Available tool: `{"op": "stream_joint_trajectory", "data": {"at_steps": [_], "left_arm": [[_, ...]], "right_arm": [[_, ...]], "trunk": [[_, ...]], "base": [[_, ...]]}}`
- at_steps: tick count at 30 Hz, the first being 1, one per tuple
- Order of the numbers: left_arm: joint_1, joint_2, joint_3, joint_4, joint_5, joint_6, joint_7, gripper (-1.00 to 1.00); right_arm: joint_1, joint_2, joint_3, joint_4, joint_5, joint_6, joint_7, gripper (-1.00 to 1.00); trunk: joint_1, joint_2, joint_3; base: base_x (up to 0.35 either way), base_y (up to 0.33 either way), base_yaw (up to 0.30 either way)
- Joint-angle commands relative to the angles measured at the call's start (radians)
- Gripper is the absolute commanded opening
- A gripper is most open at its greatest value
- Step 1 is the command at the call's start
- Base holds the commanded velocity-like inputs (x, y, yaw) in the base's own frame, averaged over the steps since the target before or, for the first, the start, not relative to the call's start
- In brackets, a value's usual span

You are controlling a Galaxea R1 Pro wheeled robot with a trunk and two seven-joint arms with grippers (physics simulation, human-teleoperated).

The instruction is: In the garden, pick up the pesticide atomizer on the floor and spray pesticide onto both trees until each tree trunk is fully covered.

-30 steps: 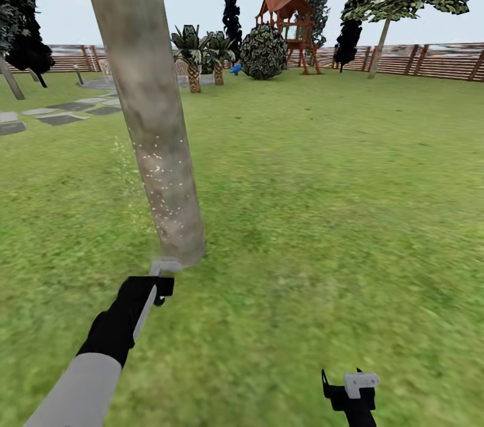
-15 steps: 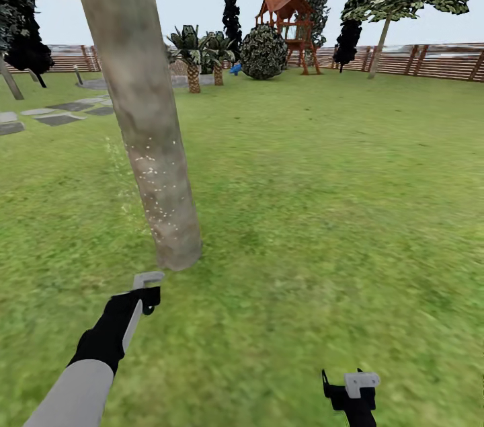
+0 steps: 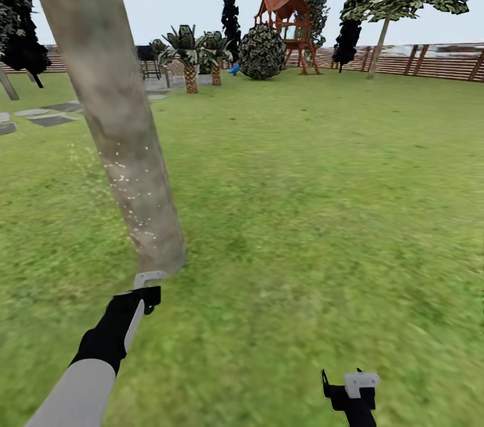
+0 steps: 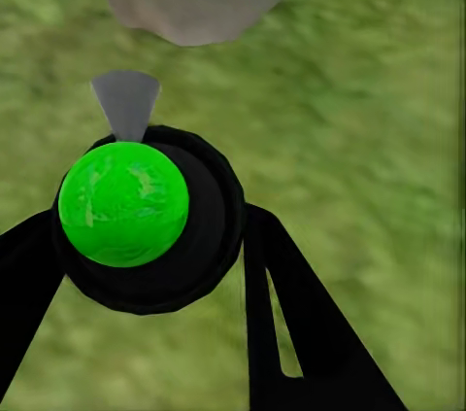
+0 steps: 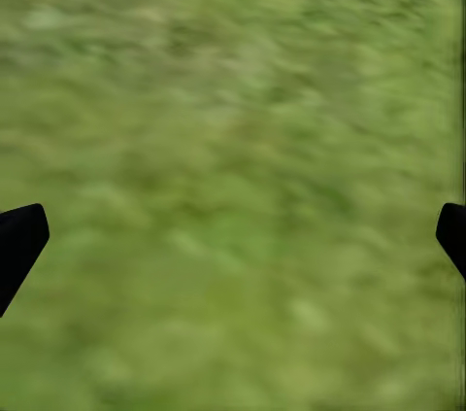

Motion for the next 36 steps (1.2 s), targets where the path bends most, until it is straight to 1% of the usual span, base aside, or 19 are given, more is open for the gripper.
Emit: {"op": "stream_joint_trajectory", "data": {"at_steps": [1,3,7,9,15,21,31,36], "left_arm": [[0.0,-0.002,-0.002,0.004,0.0,-0.011,0.001,-1.0],[0.0,-0.007,-0.004,0.015,-0.001,-0.023,0.006,-1.0],[0.0,-0.009,-0.005,0.022,0.001,-0.028,0.055,-1.0],[0.0,-0.01,-0.005,0.022,0.002,-0.028,0.059,-1.0],[0.0,-0.012,-0.005,0.022,0.004,-0.028,0.061,-1.0],[0.0,-0.012,-0.005,0.023,0.004,-0.028,0.061,-1.0],[0.0,-0.012,-0.005,0.023,0.006,-0.029,0.061,-1.0],[0.0,-0.012,-0.005,0.024,0.005,-0.029,0.061,-1.0]], "right_arm": [[0.0,0.0,0.0,0.0,-0.001,0.0,-0.001,1.0],[0.0,0.0,0.0,0.0,-0.001,0.0,-0.001,1.0],[0.0,-0.001,0.0,0.0,0.0,0.0,-0.002,1.0],[0.0,-0.001,0.0,0.0,0.0,0.0,-0.002,1.0],[0.0,-0.001,0.0,0.0,0.0,0.0,-0.002,1.0],[0.0,-0.001,0.0,0.0,0.0,0.0,0.0,1.0],[0.0,0.0,0.001,0.0,0.0,0.0,0.0,1.0],[0.0,0.0,0.001,0.0,0.0,0.0,0.0,1.0]], "trunk": [[0.0,0.0,0.0],[0.0,0.0,0.0],[0.0,0.0,0.0],[0.0,0.0,0.0],[0.0,0.0,0.0],[0.0,0.0,0.0],[0.0,0.0,0.0],[0.0,0.0,0.0]], "base": [[0.138,-0.25,0.0],[0.138,-0.251,0.035],[0.098,-0.262,0.153],[0.024,-0.271,0.217],[0.022,-0.274,0.241],[0.151,-0.256,0.242],[0.229,-0.203,0.032],[0.236,-0.197,0.202]]}}
